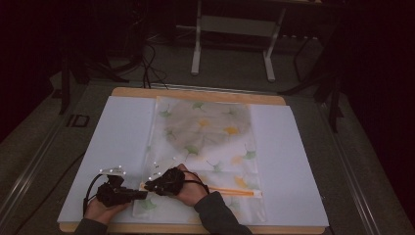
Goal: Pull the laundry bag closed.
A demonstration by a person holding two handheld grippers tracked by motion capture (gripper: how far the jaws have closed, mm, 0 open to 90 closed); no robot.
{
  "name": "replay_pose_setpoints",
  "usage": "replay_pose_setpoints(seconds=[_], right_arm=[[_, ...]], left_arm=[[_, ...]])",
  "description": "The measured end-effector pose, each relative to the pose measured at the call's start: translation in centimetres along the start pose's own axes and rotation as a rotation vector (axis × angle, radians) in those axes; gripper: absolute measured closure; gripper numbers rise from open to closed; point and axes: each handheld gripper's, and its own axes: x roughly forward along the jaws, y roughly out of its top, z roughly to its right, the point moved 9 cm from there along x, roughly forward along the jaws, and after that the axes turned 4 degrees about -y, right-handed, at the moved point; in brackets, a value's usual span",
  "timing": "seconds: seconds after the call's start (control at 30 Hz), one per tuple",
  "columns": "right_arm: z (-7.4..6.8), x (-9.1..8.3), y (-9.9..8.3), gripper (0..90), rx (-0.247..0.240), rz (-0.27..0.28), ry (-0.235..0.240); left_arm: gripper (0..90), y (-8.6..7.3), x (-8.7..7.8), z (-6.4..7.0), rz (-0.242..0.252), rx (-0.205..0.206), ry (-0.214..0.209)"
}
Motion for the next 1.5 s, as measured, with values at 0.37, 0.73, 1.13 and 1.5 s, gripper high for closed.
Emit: replay_pose_setpoints(seconds=[0.37, 0.73, 1.13, 1.5], right_arm=[[0.0, -0.2, -0.6, 84.3, -0.001, -0.011, 0.0], [0.0, -0.5, -1.1, 84.3, -0.011, -0.034, -0.011], [0.0, -0.9, -1.5, 84.3, -0.027, -0.057, -0.014], [0.1, -1.4, -2.4, 84.3, -0.039, -0.103, -0.014]], left_arm=[[88.8, 0.1, -0.2, 0.1, 0.01, 0.005, -0.006], [88.8, 0.2, -0.3, 0.2, 0.019, 0.01, -0.01], [88.8, 0.3, -0.4, 0.3, 0.029, 0.01, -0.015], [88.7, 0.3, -0.6, 0.3, 0.034, 0.009, -0.016]])
